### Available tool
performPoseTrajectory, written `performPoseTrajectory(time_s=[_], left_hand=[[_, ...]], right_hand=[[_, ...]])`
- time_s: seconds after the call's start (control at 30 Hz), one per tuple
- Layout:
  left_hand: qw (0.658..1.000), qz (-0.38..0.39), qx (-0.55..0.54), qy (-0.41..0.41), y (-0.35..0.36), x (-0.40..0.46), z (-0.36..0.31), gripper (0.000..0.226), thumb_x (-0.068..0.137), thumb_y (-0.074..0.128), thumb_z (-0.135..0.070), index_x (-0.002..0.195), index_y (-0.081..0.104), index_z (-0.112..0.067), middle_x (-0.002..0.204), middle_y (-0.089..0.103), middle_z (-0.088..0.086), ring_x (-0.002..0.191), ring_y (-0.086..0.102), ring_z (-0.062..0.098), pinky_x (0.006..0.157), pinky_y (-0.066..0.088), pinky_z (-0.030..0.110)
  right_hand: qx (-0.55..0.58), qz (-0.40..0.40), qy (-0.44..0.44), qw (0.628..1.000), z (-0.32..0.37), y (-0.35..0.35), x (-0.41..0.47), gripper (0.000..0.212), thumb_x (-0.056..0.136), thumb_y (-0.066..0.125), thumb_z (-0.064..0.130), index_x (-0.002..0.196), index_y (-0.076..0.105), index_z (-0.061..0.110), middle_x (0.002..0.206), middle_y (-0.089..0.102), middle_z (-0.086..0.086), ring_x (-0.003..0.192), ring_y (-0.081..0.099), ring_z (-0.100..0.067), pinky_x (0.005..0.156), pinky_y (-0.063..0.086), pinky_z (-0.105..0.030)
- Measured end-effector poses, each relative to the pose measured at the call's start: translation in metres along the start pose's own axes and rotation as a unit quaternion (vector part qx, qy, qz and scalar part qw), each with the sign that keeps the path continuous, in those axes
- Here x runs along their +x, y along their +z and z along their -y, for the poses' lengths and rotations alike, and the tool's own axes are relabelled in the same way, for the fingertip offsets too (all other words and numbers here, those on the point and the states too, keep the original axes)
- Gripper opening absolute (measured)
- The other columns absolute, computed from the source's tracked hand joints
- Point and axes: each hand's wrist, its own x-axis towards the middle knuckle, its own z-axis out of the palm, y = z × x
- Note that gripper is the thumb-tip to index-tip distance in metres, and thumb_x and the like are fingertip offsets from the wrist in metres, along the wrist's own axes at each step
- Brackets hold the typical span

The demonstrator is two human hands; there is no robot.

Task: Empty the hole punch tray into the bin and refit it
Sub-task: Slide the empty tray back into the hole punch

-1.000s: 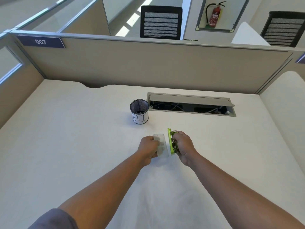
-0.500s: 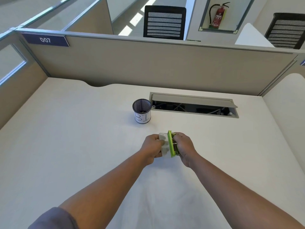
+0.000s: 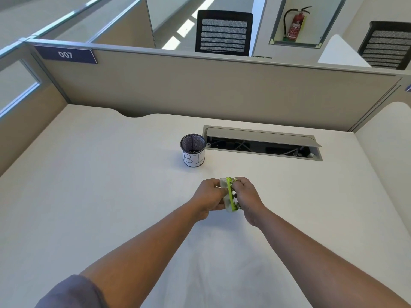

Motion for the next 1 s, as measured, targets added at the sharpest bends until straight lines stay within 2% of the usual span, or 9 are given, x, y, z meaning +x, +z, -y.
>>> performPoseTrajectory(time_s=[0.17,0.3,0.63,0.8,0.93,1.0], left_hand=[[0.999,0.036,-0.004,0.008,-0.002,-0.003,-0.003,0.020,0.096,0.055,-0.001,0.107,0.069,-0.010,0.097,0.077,0.016,0.085,0.077,0.026,0.078,0.063,0.036],[0.998,0.067,-0.012,0.004,-0.005,-0.003,-0.006,0.025,0.091,0.056,0.002,0.111,0.069,-0.005,0.092,0.074,0.012,0.081,0.075,0.026,0.084,0.062,0.038],[0.999,-0.017,0.024,0.041,0.003,0.000,-0.004,0.021,0.087,0.061,0.000,0.104,0.072,-0.004,0.086,0.071,0.011,0.070,0.072,0.021,0.074,0.064,0.036],[0.997,-0.038,0.040,0.051,0.005,0.002,-0.002,0.019,0.087,0.061,-0.001,0.100,0.074,-0.005,0.085,0.071,0.014,0.067,0.070,0.021,0.065,0.061,0.030],[0.997,-0.048,0.026,0.046,0.003,0.003,0.000,0.018,0.087,0.063,-0.001,0.101,0.073,-0.005,0.090,0.073,0.016,0.072,0.073,0.024,0.068,0.064,0.033],[0.998,-0.050,0.003,0.040,0.001,0.005,0.000,0.017,0.087,0.061,0.001,0.100,0.072,-0.002,0.089,0.073,0.017,0.068,0.073,0.023,0.071,0.064,0.037]], right_hand=[[-0.011,0.014,0.007,1.000,0.003,-0.001,-0.003,0.024,0.096,0.046,0.033,0.116,0.056,0.027,0.109,0.067,-0.006,0.086,0.067,-0.022,0.067,0.054,-0.034],[-0.039,0.003,-0.022,0.999,0.004,-0.001,-0.004,0.020,0.095,0.046,0.030,0.114,0.056,0.028,0.113,0.064,-0.009,0.089,0.062,-0.022,0.071,0.050,-0.033],[-0.059,-0.017,-0.047,0.997,0.006,0.004,-0.005,0.017,0.098,0.045,0.024,0.113,0.052,0.023,0.105,0.061,-0.008,0.085,0.056,-0.019,0.067,0.045,-0.033],[-0.063,-0.013,-0.044,0.997,0.007,0.007,-0.009,0.015,0.099,0.044,0.024,0.113,0.049,0.021,0.104,0.060,-0.009,0.084,0.054,-0.020,0.066,0.045,-0.034],[-0.045,-0.001,-0.037,0.998,0.007,0.005,-0.010,0.020,0.097,0.051,0.028,0.117,0.053,0.026,0.111,0.062,-0.008,0.090,0.059,-0.021,0.070,0.049,-0.035],[-0.013,0.009,-0.035,0.999,0.008,0.001,-0.012,0.027,0.094,0.059,0.034,0.120,0.055,0.028,0.114,0.064,-0.007,0.092,0.062,-0.020,0.072,0.052,-0.034]])
